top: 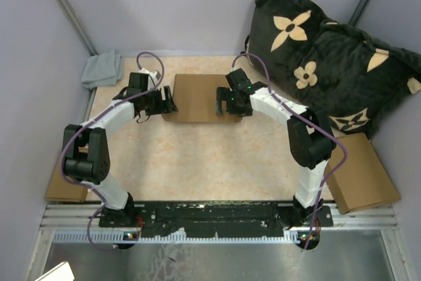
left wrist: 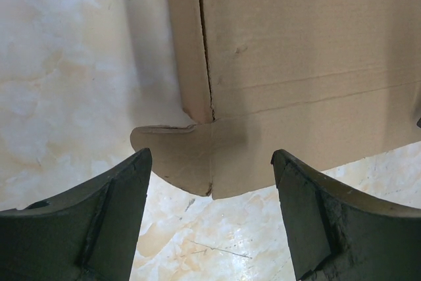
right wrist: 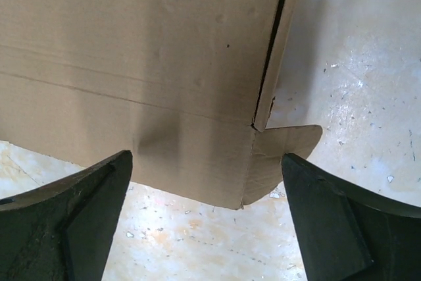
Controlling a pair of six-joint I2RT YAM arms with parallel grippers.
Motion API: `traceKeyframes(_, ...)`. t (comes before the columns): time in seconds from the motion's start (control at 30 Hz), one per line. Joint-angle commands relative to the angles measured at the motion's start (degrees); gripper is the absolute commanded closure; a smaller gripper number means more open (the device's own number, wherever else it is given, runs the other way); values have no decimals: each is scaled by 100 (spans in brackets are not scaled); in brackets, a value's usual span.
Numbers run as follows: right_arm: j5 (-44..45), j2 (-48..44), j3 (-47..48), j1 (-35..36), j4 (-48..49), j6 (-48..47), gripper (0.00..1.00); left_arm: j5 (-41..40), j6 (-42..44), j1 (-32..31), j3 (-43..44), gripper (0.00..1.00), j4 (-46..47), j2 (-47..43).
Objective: Fold the paper box
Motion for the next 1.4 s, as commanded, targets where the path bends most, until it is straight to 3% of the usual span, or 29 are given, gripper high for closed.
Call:
traceKeyframes(0.0,-29,8,291,11,60,-91,4,-14,104,-80,165,20,82,143)
traceKeyframes(0.17,-133,11,253,75,60,-103,6,84,85,-187,143,20,131,295)
traceKeyframes(0.63,-389,-142,-48,248,207,-88,23,529,113,-301,-103,29,-40,168)
traceKeyframes(0.97,-325,-284,-46,257,-22,-33,24,775,224,-310,589,40,-1247,351)
traceKeyframes(1.37,-350,-589,-76,250,-438,71,15,839,174,-310,1082,41,-1871,337)
